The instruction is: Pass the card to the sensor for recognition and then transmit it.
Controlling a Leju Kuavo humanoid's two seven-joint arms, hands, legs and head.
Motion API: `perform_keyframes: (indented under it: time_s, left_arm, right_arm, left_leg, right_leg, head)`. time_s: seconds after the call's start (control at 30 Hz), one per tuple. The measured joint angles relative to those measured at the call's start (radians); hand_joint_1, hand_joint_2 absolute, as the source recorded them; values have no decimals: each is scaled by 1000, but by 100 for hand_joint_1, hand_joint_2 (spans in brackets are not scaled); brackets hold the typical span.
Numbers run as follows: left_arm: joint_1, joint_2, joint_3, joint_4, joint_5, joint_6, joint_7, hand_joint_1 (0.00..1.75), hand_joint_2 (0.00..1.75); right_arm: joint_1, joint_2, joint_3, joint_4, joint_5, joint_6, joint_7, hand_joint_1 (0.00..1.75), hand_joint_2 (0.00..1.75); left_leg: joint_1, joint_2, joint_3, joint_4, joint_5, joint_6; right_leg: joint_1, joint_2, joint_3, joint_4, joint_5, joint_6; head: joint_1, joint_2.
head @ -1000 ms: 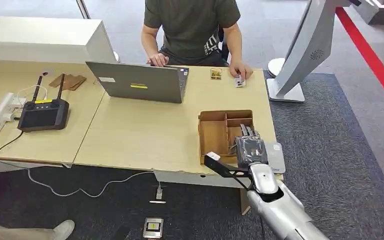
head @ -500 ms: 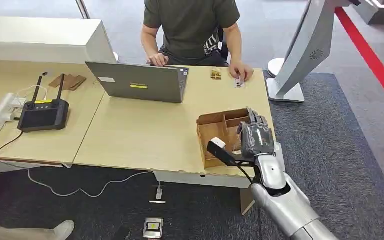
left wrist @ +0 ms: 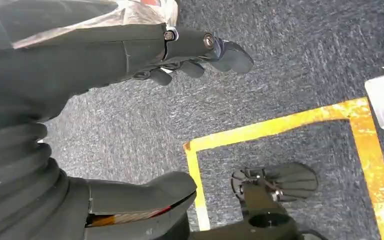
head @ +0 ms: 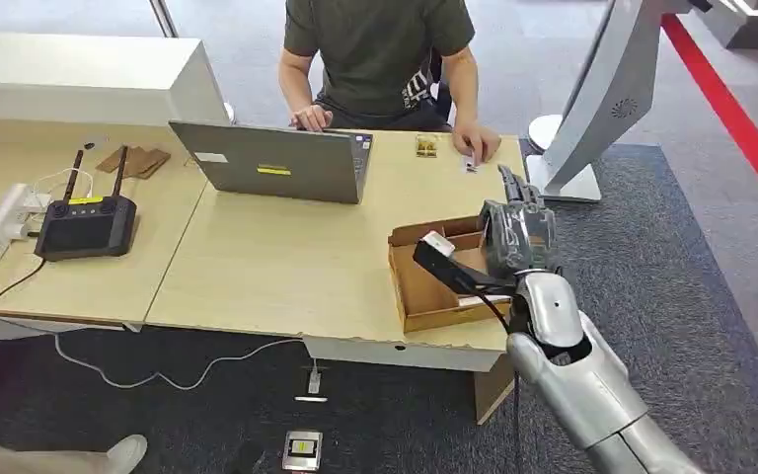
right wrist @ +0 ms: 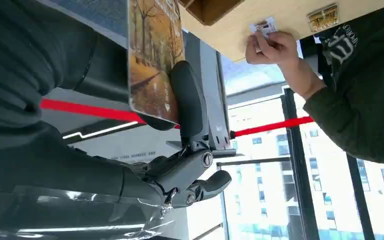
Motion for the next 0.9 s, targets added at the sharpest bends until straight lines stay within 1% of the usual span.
perform_keyframes:
  time_s: [0.1, 0.13, 0.17, 0.2, 0.23, 0.33, 0.43, 0.47, 0.5, 0.63, 0.67, 0.73, 0.77, 0.83, 0.9]
  left_arm:
    - [-6, -5, 0, 0, -3, -6, 2, 0, 175]
    - [-7, -5, 0, 0, -5, -6, 3, 0, 175]
    - [-9, -6, 0, 0, -5, -7, 4, 0, 175]
    - [-10, -7, 0, 0, -5, -8, 5, 0, 175]
    - [-12, -8, 0, 0, -5, -8, 5, 0, 175]
    - [-12, -11, 0, 0, -2, -7, 4, 0, 175]
    - [-11, -12, 0, 1, 4, -4, 0, 0, 175]
    - [-10, -12, 0, 1, 6, 0, -2, 0, 175]
    - [-10, -12, 0, 2, 8, 3, -4, 0, 175]
    - [-6, -12, 0, 2, 14, 5, -10, 0, 175]
    - [-5, -12, 0, 2, 15, 5, -11, 0, 175]
    - [-3, -12, 0, 2, 16, 6, -14, 0, 175]
    - [-3, -12, 0, 2, 16, 6, -15, 0, 175]
    - [-1, -12, 0, 2, 16, 6, -18, 0, 175]
    - [1, -12, 0, 2, 16, 7, -18, 0, 175]
  right_arm:
    - [-19, 9, 0, 22, 0, -3, -9, 169, 175]
    - [-25, 13, 0, 31, 0, -5, -11, 175, 175]
    - [-31, 16, 0, 41, 0, -8, -15, 169, 175]
    - [-36, 19, 0, 48, 0, -9, -18, 175, 175]
    - [-41, 24, 0, 58, 0, -12, -19, 173, 175]
    - [-54, 38, 0, 86, 0, -27, -32, 175, 175]
    - [-68, 51, 0, 115, 3, -39, -41, 171, 175]
    - [-71, 56, 1, 126, 3, -43, -46, 175, 175]
    - [-74, 62, 1, 133, 3, -47, -47, 171, 175]
    - [-88, 80, 3, 165, 4, -56, -48, 171, 175]
    - [-89, 82, 4, 169, 5, -60, -50, 175, 175]
    - [-93, 87, 5, 180, 4, -66, -55, 175, 175]
    - [-94, 90, 6, 186, 3, -72, -58, 171, 175]
    - [-99, 96, 6, 200, 3, -80, -62, 175, 175]
    - [-101, 101, 7, 212, 3, -83, -64, 173, 175]
  left_leg:
    - [0, 0, 0, 0, 0, 0]
    - [0, 0, 0, 0, 0, 0]
    - [0, 0, 0, 0, 0, 0]
    - [0, 0, 0, 0, 0, 0]
    - [0, 0, 0, 0, 0, 0]
    - [0, 0, 0, 0, 0, 0]
    - [0, 0, 0, 0, 0, 0]
    - [0, 0, 0, 0, 0, 0]
    - [0, 0, 0, 0, 0, 0]
    - [0, 0, 0, 0, 0, 0]
    - [0, -1, 0, 0, 0, 0]
    - [0, 0, 0, 0, 0, 0]
    - [0, 0, 0, 0, 0, 0]
    - [0, 0, 0, 0, 0, 0]
    - [0, 0, 0, 0, 0, 0]
  right_leg:
    - [0, 0, 0, 0, 0, 0]
    - [0, 0, 0, 0, 0, 0]
    - [0, 0, 0, 0, 0, 0]
    - [0, 0, 0, 0, 0, 0]
    - [0, 0, 0, 0, 0, 0]
    - [0, 0, 0, 0, 0, 0]
    - [0, 0, 0, 0, 0, 0]
    - [0, 0, 0, 0, 0, 0]
    - [0, 0, 0, 0, 0, 0]
    - [0, 0, 0, 0, 0, 0]
    - [0, 0, 0, 0, 0, 0]
    - [0, 0, 0, 0, 0, 0]
    - [0, 0, 0, 0, 0, 0]
    - [0, 0, 0, 0, 0, 0]
    - [0, 0, 0, 0, 0, 0]
  head:
    - [0, 0]
    - [0, 0]
    - [0, 0]
    - [0, 0]
    - [0, 0]
    - [0, 0]
    - [0, 0]
    - [0, 0]
    - [0, 0]
    - [0, 0]
    - [1, 0]
    - [0, 0]
    - [0, 0]
    - [0, 0]
    - [1, 0]
